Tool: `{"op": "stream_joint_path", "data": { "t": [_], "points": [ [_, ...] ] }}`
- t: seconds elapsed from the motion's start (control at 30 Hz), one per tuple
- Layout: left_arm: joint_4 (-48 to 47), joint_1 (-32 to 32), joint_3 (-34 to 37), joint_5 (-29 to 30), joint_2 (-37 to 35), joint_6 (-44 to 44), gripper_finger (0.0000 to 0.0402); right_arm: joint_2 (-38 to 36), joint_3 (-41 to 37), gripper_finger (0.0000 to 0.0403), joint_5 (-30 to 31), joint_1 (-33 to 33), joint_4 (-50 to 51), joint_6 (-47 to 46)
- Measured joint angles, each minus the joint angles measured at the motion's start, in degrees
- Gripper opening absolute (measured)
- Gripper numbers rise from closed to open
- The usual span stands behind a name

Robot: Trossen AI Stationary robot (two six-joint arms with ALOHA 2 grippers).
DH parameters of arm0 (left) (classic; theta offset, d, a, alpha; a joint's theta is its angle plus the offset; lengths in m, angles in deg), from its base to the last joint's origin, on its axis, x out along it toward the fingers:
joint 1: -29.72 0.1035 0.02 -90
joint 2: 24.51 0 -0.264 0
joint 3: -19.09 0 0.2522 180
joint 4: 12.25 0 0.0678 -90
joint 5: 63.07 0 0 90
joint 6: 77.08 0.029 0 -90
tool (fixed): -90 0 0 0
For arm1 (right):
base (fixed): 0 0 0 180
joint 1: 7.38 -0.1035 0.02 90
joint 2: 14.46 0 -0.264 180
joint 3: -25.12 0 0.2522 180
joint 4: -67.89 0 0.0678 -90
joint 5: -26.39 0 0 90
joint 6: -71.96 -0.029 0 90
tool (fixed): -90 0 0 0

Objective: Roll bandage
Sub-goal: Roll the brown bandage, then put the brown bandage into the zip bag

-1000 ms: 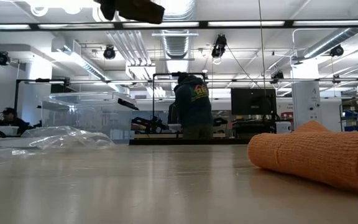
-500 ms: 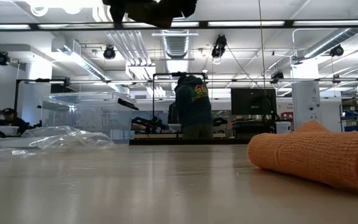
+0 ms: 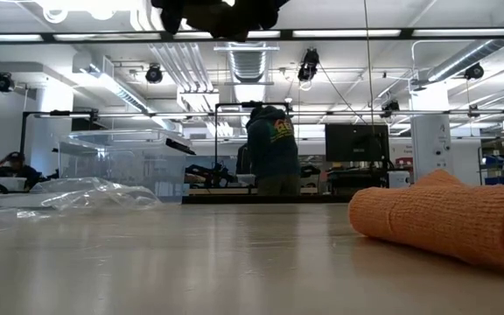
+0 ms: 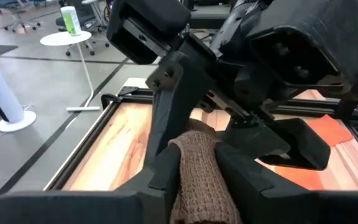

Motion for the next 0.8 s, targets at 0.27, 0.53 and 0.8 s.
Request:
{"op": "stream_joint_path", "data": {
  "t": [0.27,0.53,0.8],
  "points": [
    [-10.1,-0.2,-4.1,12.2,-2.7,8.5,0.0161,-0.2,0.1,0.0075,0.8,0.1,0.8,-1.5],
    [-19.1,0.2,-2.0,20.3,-8.6,6.9,0.0218,-4.3,0.0,0.0069,-5.9,-0.4,4.6,-5.2],
    [-21.7,-0.1,11.0,9.8,-15.1,1.5,0.0224,-11.6,-4.8,0.0059,-10.0,0.1,4.9,-12.2]
  ]
}}
